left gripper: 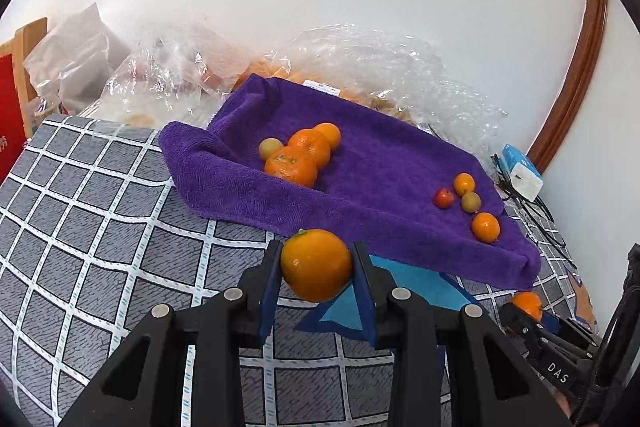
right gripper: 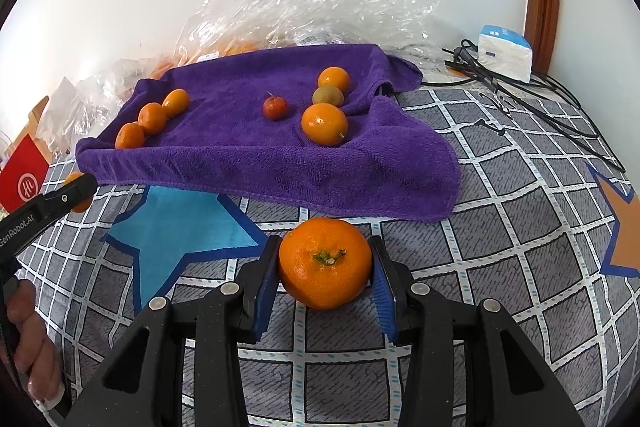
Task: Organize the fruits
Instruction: 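Lift both held oranges and carry them over the purple towel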
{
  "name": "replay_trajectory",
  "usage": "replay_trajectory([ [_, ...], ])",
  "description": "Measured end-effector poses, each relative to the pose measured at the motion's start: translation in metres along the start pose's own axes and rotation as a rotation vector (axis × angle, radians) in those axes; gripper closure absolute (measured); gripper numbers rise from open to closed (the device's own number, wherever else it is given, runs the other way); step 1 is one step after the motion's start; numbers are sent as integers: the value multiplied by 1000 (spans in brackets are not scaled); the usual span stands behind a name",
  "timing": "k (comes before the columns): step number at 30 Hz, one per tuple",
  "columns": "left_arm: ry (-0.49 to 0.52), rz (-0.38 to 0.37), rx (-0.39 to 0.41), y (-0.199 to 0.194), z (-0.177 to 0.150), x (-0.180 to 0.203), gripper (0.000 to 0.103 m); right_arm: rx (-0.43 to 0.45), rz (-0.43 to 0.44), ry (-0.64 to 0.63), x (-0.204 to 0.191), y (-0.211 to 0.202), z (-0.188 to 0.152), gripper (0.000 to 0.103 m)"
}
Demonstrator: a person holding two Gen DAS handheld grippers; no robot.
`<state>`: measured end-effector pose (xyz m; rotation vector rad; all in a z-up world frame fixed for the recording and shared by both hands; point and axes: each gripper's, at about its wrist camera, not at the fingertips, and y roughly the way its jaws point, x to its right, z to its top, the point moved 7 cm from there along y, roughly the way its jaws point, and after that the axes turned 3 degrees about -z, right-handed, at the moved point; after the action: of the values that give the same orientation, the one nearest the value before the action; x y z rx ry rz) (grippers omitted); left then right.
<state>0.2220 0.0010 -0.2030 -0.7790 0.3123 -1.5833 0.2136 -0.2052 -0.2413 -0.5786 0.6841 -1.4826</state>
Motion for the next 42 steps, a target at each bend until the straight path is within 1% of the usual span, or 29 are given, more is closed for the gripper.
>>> replay_trajectory([
  [2,0,-4,2,-1,0,0,71,4,-7,-7,-1,-1,0,61],
  [7,14,22,32,-4,2,-1,71,19,-6,-19,-3,-4,1,61],
  [10,11,37,32,-3,3,-4,71,30,3,-12,-2,-6,2,61],
  [16,-24,17,22,-11,13,-8,71,19,16,0,-1,-10,6,61],
  [19,9,27,-1,-15,25,-9,71,38,30,-11,-2,-19,19,61],
  [24,37,58,13,-19,53,-15,71,63,58,-8,-7,-23,54,61],
  [28,20,52,19,-22,73,-26,71,59,66,-27,-20,-11,82,61],
  [32,26,67,9,-15,89,-33,71,29,110,-60,-42,15,101,61],
  [38,46,60,-37,7,96,-30,71,-35,102,-103,-57,52,93,61],
  [42,73,47,-70,28,94,-19,71,-58,100,-104,-57,65,86,61],
])
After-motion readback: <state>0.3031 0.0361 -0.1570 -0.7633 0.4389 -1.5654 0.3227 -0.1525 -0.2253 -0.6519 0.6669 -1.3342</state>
